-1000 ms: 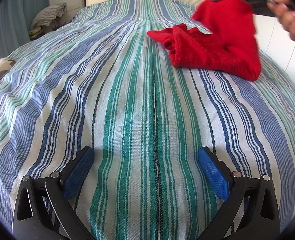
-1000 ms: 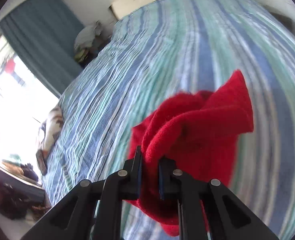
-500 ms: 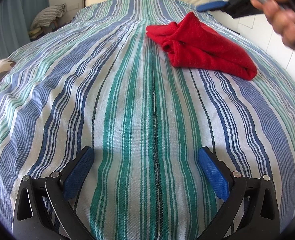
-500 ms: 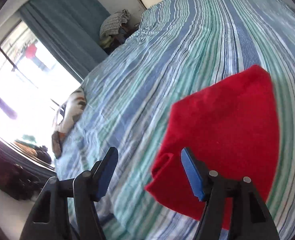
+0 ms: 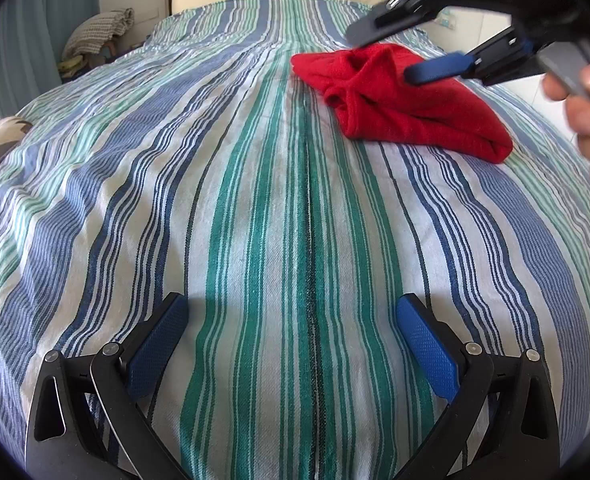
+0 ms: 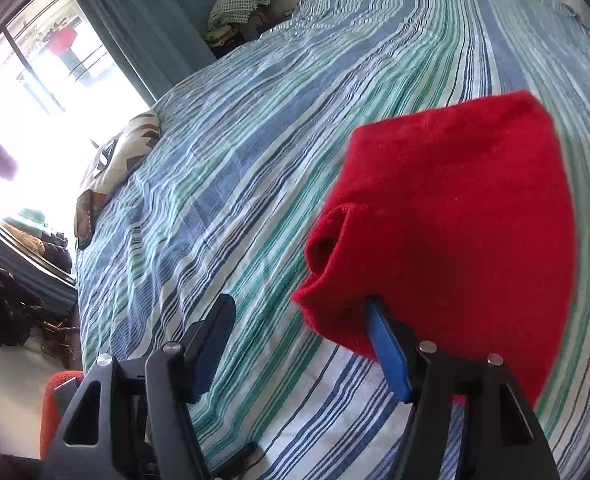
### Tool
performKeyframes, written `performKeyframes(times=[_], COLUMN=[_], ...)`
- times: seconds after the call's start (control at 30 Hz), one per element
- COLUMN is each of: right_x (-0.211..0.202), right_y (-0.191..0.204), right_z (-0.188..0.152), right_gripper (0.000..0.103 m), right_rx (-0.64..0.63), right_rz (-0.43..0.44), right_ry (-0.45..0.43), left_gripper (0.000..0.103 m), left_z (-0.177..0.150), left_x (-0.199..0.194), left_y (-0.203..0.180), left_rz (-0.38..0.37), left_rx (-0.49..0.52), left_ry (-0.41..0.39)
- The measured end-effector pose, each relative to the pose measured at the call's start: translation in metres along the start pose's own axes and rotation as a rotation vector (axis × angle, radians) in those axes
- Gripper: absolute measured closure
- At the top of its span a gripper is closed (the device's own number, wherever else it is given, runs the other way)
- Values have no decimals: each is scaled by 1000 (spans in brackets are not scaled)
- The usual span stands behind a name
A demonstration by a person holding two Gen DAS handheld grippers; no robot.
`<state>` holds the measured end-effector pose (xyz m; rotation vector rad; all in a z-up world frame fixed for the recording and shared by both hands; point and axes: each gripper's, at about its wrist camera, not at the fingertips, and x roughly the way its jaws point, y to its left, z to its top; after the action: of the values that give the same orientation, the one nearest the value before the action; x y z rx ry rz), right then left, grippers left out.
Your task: Fold small clothes
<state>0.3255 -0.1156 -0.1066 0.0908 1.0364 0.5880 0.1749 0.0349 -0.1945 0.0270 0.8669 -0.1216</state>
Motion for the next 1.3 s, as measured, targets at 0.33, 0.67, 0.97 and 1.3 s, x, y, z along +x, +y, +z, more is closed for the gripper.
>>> performKeyframes(times=[0.33, 0.67, 0.97, 1.3], right_x=[-64, -83, -57, -50], right_y=[-39, -92, -71, -71], right_z=[-85, -169, -182, -185], right_gripper=[33, 28, 3, 0], right_rx=[43, 233, 153, 130], right_rz=[-218, -338, -419, -428], right_ry=[-97, -91, -119, -136], left_gripper=[0, 0, 0, 0], left_z=[0, 0, 0, 0], left_x=[0, 0, 1, 1], left_y=[0, 0, 0, -1], left_rz=[0, 0, 1, 2], left_rx=[1, 1, 2, 3], left_ry=[-1, -1, -1, -1])
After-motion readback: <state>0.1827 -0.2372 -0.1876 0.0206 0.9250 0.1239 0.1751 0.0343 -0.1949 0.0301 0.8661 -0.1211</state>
